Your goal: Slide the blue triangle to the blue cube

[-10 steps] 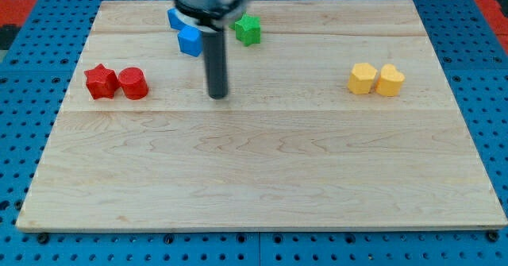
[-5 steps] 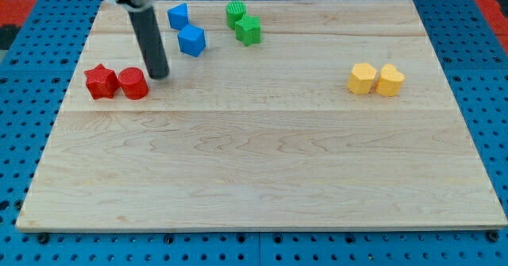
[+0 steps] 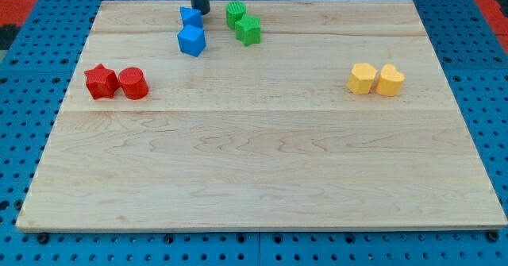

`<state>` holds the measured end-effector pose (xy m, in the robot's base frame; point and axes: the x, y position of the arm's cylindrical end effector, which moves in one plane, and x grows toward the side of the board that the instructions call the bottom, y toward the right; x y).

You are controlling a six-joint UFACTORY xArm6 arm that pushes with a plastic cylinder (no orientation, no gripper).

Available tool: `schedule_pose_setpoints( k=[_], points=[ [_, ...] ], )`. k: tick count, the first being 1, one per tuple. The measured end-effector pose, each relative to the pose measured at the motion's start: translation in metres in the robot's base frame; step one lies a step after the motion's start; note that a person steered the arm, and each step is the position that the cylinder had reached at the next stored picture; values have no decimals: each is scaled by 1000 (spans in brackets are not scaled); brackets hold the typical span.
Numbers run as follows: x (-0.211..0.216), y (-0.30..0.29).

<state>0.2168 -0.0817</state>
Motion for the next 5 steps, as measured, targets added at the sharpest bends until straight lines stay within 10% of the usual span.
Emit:
schedule_pose_setpoints(
  k=[5],
  points=[
    [0, 25]
  ],
)
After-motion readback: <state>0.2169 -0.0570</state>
